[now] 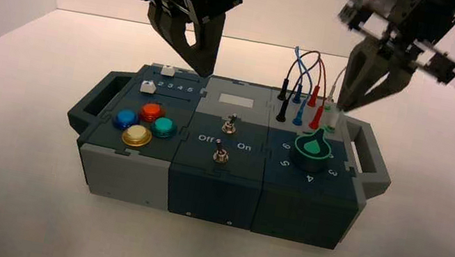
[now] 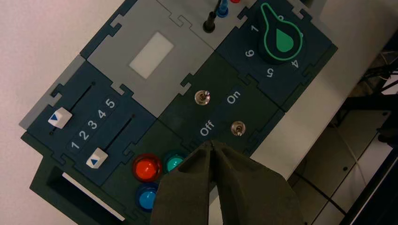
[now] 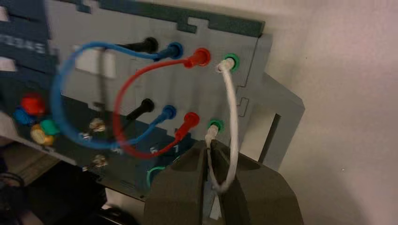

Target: Pull the white wire.

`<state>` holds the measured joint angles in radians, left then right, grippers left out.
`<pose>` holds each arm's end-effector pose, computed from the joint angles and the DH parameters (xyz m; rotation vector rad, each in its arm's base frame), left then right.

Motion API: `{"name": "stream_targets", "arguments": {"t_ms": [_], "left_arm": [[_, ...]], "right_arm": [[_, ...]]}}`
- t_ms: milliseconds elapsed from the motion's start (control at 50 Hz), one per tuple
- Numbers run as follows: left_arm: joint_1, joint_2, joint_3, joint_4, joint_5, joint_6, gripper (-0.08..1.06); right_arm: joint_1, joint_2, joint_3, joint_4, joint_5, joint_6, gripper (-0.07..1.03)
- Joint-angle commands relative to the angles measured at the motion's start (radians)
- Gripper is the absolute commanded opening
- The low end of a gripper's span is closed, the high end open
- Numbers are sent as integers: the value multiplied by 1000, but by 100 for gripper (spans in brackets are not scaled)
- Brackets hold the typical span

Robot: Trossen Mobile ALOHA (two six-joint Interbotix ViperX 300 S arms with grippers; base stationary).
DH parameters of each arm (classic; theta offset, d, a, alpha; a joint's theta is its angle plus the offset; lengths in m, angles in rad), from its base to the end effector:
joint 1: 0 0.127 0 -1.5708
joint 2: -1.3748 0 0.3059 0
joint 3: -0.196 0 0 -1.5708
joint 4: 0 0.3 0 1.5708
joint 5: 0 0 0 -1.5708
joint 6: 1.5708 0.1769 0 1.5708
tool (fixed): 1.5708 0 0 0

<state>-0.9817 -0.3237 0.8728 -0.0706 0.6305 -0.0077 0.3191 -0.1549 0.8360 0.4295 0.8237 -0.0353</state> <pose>0.1520 -0.2407 0.1105 0.5017 1.1182 -0.8597 0.2344 0.1344 0.0764 0.2033 1.5363 0.3126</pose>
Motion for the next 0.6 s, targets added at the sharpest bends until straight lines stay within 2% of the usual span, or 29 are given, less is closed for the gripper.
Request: {"name": "stream_targets", "arguments": {"t_ms": [20, 180, 320, 540, 600], "left_arm": [[-2, -14, -25, 0, -3, 2, -3], [-2, -14, -25, 0, -2, 2, -3], [-2, -14, -26, 2, 6, 2, -3], [-2, -14, -25, 5, 6, 2, -3], [-2, -15, -26, 5, 6, 2, -3]], "right_arm": [[-5, -97, -34, 3, 23, 3, -2], [-12, -107, -34, -17, 40, 11, -2], [-20, -92, -14, -109, 26, 52, -2], [-20, -71, -17, -118, 38, 58, -2], [-18, -71, -17, -118, 43, 57, 1]]}}
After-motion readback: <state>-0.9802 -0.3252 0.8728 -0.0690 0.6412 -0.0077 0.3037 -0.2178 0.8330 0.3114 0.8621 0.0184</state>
